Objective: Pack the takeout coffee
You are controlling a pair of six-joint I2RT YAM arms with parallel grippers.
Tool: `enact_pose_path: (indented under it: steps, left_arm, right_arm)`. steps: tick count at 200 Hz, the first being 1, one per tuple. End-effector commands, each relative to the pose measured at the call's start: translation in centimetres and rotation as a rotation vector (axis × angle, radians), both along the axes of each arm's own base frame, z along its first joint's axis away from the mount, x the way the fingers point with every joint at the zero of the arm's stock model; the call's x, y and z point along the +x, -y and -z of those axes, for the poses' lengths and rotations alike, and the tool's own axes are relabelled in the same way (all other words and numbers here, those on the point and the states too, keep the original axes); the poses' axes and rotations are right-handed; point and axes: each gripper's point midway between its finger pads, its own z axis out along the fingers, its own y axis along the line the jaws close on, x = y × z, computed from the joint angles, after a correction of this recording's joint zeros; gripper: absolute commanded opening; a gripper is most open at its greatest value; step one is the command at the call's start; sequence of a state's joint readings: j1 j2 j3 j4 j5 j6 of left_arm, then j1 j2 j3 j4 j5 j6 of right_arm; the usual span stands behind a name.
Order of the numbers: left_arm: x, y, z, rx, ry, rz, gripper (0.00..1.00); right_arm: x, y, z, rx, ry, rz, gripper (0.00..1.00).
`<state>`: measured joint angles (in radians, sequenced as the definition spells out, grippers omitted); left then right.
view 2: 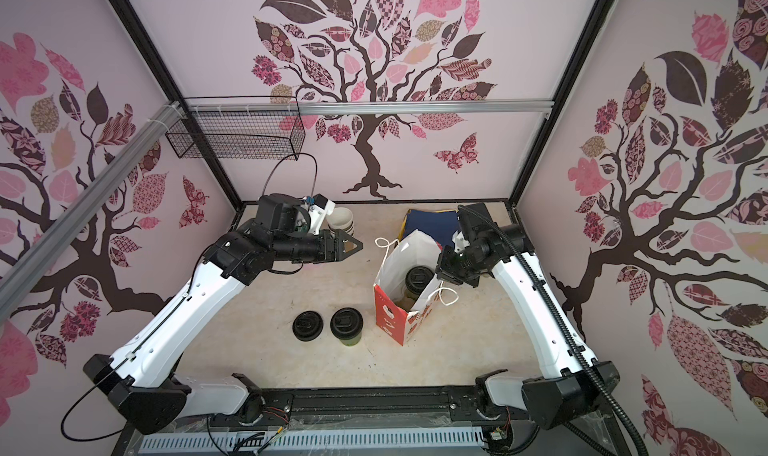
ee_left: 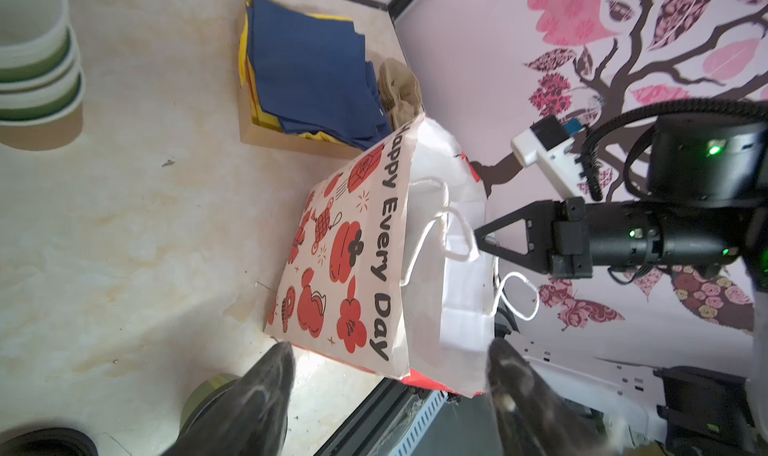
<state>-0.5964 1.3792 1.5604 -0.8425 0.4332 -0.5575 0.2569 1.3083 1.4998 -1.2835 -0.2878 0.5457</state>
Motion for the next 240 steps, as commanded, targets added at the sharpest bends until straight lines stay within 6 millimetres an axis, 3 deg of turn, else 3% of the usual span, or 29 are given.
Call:
enact_pose_path:
  steps: [1,72,107,128,147,156,160,176,219,240]
  left_arm:
    - [-0.1,0.9,-0.9,0.006,0.023,0.046,0.77]
    - [-0.1,3.1,-1.9,-0.041,0.010,0.127,0.82]
    - [0.3,4.2,-1.4,0.017,0.016,0.175,0.89]
    - [0.6,5.0,-1.1,0.065,0.036,0.197,0.92]
    - [1.2,5.6,-0.6,0.097,0.037,0.199,0.97]
    - [1.4,5.8,0.2,0.119,0.026,0.202,0.97]
    - [1.6,5.9,-0.7,0.110,0.049,0.200,0.97]
    - [2.0,6.3,-0.5,0.114,0.050,0.201,0.95]
    - [3.7,7.9,-0.3,0.092,0.065,0.203,0.80]
    - [4.7,8.9,-0.2,0.083,0.070,0.210,0.66]
  right_arm:
    - [0.1,0.9,-0.3,-0.052,-0.003,-0.009,0.17]
    - [-1.5,-0.2,-1.7,0.054,-0.023,0.025,0.62]
    - [-3.2,1.0,-0.5,0.020,-0.080,0.110,0.72]
    - [-3.4,1.0,0.0,0.022,-0.089,0.139,0.73]
    - [-3.3,-0.6,0.3,0.047,-0.092,0.113,0.72]
    - [-3.2,-1.3,0.4,0.047,-0.092,0.101,0.70]
    - [-3.2,-1.5,0.5,0.046,-0.097,0.096,0.69]
    - [-3.0,-1.6,1.0,0.039,-0.111,0.100,0.62]
    - [-2.7,-0.8,1.6,-0.022,-0.103,0.100,0.41]
    - [-2.4,0.0,1.8,-0.062,-0.085,0.110,0.30]
